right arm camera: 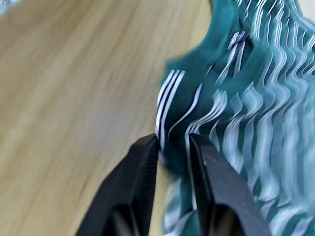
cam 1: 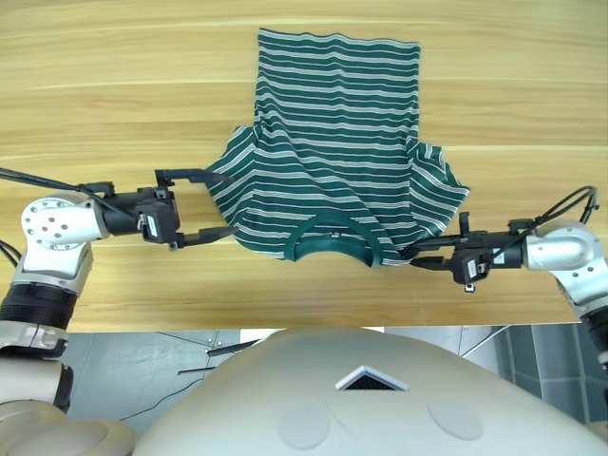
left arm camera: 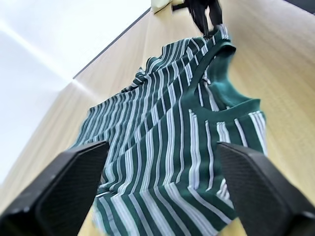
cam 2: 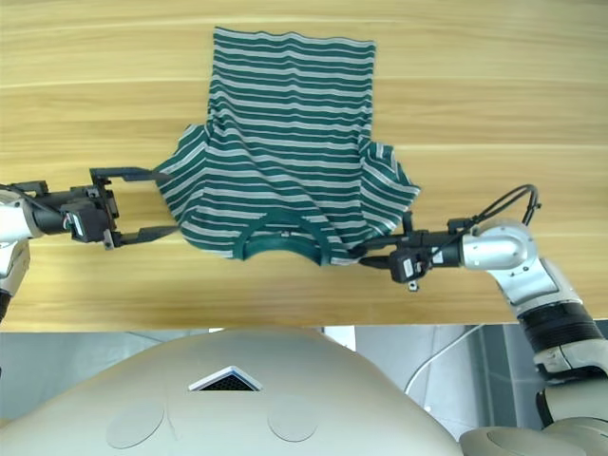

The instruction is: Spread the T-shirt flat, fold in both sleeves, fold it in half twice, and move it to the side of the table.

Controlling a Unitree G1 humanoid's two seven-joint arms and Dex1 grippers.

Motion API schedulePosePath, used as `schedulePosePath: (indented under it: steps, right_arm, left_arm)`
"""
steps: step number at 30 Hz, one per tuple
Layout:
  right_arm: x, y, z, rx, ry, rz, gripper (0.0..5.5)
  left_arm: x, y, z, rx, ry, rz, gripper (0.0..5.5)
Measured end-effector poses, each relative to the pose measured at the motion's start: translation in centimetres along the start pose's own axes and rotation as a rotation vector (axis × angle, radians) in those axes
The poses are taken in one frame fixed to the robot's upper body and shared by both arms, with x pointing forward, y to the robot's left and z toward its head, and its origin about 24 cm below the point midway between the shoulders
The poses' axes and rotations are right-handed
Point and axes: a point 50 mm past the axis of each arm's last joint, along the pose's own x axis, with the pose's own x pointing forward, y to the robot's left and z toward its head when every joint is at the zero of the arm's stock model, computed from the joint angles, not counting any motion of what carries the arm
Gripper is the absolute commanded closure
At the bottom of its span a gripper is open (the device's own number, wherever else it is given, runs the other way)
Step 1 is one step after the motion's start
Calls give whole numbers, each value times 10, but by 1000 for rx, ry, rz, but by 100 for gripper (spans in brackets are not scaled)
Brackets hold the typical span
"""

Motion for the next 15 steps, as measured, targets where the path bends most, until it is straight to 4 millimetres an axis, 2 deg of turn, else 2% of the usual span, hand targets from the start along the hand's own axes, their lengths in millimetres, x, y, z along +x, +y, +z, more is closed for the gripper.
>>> schedulePosePath:
  steps: [2,4,6,9,11,15]
  right_arm:
    - [-17,-12,13,-64,-19,-43,435]
    - [-19,-16,17,-81,-23,-43,435]
    - [-25,-21,15,-90,6,-70,463]
    - [-32,-38,5,-78,63,-169,517]
    - [-31,-47,-12,-62,149,-227,547]
    - [-17,-41,-31,-36,222,-199,547]
  left_arm:
    - [-13,10,6,20,-3,13,59]
    - [-18,16,10,39,-17,15,59]
    - [-19,23,9,59,-9,38,56]
    - [-12,33,-1,97,33,54,56]
    - [-3,34,-14,97,83,51,56]
    - [14,25,-41,84,198,-4,56]
